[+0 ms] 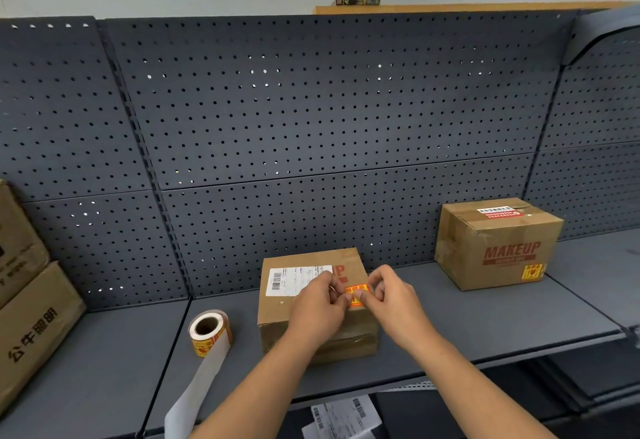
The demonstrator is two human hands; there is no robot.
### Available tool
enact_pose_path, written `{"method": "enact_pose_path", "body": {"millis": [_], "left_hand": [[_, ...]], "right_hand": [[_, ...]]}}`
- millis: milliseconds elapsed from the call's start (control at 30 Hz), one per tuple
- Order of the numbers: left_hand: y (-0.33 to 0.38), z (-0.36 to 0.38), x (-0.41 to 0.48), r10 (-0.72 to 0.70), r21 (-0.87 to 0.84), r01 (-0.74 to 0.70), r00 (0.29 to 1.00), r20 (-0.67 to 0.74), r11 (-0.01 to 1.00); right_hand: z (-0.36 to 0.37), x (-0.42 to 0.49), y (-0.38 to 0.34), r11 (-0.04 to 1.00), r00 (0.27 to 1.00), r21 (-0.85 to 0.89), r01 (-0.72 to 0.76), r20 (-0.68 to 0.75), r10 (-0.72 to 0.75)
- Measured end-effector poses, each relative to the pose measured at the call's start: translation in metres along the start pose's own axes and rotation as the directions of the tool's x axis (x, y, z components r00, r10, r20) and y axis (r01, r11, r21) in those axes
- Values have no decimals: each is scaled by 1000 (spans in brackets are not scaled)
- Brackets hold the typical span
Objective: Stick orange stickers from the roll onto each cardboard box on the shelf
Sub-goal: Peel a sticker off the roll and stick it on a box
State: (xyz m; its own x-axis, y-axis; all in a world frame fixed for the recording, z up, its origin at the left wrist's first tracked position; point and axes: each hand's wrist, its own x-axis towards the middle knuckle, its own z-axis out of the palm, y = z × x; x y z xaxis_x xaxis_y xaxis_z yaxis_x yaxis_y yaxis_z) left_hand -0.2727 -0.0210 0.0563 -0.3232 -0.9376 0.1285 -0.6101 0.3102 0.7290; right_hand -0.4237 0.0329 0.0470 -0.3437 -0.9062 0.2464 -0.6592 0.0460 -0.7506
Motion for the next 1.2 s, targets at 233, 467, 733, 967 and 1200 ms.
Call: {"method": "enact_pose_path", "body": {"millis": [233,467,733,967,1200], "left_hand": [[-2,2,0,14,-7,-14,1000,6,1000],[-2,0,3,8,12,-9,997,75,1000],[6,5,13,-31,253,21,999,36,967],[2,14,18,-21,292,50,995,-100,955],[0,18,19,-1,282,33,994,-112,959]], "right_hand": [[10,-2,13,952,976,220,-213,98,196],[19,-2,8,933,973,274,-232,52,227],[24,14,0,953,966,160,-256,22,256],[25,16,4,971,979,119,-206,40,202],[30,13,1,958,977,200,-207,-20,215]]}}
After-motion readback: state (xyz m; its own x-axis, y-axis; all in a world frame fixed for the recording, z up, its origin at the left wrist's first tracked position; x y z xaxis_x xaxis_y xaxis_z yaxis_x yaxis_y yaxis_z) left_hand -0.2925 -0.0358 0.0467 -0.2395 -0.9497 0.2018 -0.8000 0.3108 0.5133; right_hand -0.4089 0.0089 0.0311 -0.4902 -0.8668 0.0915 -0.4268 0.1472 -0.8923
